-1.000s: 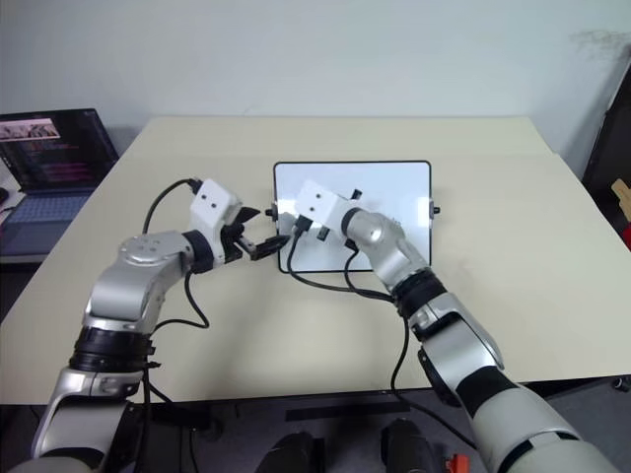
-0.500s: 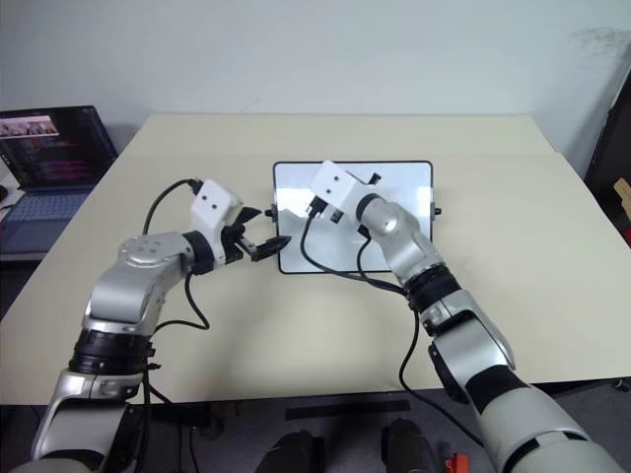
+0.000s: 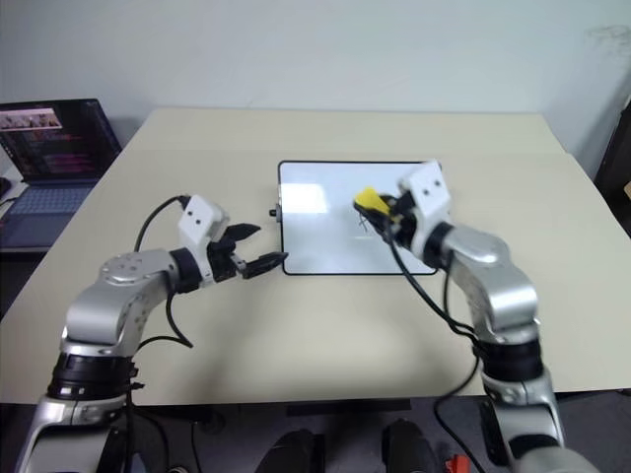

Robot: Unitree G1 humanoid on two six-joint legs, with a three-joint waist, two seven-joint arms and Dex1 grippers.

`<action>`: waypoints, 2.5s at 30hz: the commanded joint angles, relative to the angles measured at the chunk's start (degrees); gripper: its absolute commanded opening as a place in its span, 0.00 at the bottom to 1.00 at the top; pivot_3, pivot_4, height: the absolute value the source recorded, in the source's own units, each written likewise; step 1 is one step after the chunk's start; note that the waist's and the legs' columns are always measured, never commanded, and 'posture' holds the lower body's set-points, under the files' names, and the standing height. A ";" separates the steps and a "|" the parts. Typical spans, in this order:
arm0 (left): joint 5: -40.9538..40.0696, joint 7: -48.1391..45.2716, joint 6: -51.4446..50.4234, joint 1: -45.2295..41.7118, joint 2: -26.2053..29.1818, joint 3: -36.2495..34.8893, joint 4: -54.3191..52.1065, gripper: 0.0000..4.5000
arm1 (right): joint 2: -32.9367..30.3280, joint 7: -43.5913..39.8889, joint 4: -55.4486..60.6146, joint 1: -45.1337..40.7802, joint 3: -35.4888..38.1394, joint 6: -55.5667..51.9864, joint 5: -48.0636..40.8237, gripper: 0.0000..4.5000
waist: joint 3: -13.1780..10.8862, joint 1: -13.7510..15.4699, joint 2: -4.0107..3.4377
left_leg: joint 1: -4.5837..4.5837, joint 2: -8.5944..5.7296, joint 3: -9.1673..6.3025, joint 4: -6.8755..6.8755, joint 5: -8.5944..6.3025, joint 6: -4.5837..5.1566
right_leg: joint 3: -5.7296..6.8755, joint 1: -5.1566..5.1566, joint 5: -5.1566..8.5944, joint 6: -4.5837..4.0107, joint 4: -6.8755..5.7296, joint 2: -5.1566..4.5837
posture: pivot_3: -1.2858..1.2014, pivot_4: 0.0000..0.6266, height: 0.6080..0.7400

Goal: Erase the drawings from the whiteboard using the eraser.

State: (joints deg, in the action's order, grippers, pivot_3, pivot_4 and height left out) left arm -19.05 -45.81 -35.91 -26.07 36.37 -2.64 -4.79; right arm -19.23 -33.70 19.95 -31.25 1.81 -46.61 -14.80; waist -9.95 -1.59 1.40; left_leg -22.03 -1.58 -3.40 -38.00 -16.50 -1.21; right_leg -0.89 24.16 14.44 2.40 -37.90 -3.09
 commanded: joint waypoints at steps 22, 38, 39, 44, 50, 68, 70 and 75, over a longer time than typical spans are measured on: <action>0.61 0.98 2.38 -2.55 -2.65 3.26 -2.00 1.00 | -5.79 9.54 3.65 18.19 -10.75 25.17 17.28 0.25 | -0.03 -0.23 0.08 | 0.17 0.00 0.15 -0.09 0.01 -0.01 | -0.01 -0.11 0.00 0.03 -0.10 0.08 | 0.52 0.24 1.00; 1.75 0.66 4.61 -5.48 -4.29 4.80 0.98 1.00 | 2.08 15.11 -25.83 -8.50 -17.50 32.42 28.01 0.25 | -0.02 -0.25 0.09 | 0.15 0.00 0.18 -0.08 0.03 -0.05 | -0.03 -0.06 0.00 0.01 -0.09 0.15 | 0.52 0.24 1.00; 1.76 0.70 4.66 -5.38 -4.27 4.76 0.94 1.00 | 2.41 15.34 -27.19 -9.42 -17.91 32.98 28.60 0.25 | -0.02 -0.25 0.08 | 0.15 0.00 0.19 -0.07 0.03 -0.05 | -0.04 -0.06 0.00 0.01 -0.09 0.14 | 0.52 0.24 1.00; 1.79 0.92 4.59 -4.53 -4.00 4.34 0.64 1.00 | 3.46 14.96 -31.93 -11.98 -19.56 34.07 30.88 0.25 | -0.02 -0.25 0.08 | 0.13 -0.01 0.20 -0.08 0.11 -0.18 | -0.05 -0.05 0.00 0.01 -0.08 0.07 | 0.52 0.24 1.00; 2.03 1.25 4.89 -3.69 -3.14 3.47 1.00 1.00 | 1.33 10.25 -31.89 -9.25 -20.94 30.10 32.51 0.25 | 0.01 -0.27 0.08 | 0.16 0.00 0.19 -0.09 0.10 -0.15 | -0.05 -0.06 0.00 0.01 -0.14 0.08 | 0.52 0.24 1.00; 1.94 1.48 4.54 -3.53 -3.91 3.79 0.32 1.00 | -0.73 13.89 -31.24 -11.50 -19.62 31.59 35.95 0.25 | 0.04 -0.25 0.13 | 1.14 -0.02 0.15 -0.08 0.02 0.01 | -0.04 -0.99 -0.03 0.00 -0.20 0.21 | 0.52 0.24 1.00; 1.93 1.49 4.49 -3.34 -3.98 3.89 0.10 1.00 | -0.74 14.72 -31.56 -12.06 -19.40 32.13 35.92 0.25 | 0.03 -0.25 0.13 | 1.12 -0.02 0.15 -0.07 0.02 0.01 | -0.04 -0.96 -0.03 0.00 -0.19 0.21 | 0.52 0.24 1.00; 1.78 1.54 4.25 -3.05 -4.07 3.85 -0.20 1.00 | -0.77 12.96 -31.09 -10.93 -20.25 32.27 36.10 0.25 | 0.03 -0.38 0.13 | 1.04 0.02 0.18 0.01 0.01 0.00 | -0.08 -0.89 -0.01 -0.01 -0.05 0.12 | 0.52 0.24 1.00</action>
State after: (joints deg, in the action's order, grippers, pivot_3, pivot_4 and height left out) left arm -16.75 -44.40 -32.12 -29.02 32.27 1.91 -2.45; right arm -19.78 -20.05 -11.99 -42.36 -18.76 -14.37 21.02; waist -9.91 -1.96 1.53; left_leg -20.99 -1.55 -3.20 -37.98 -16.49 -1.21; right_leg -0.98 23.27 14.43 2.39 -37.93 -2.98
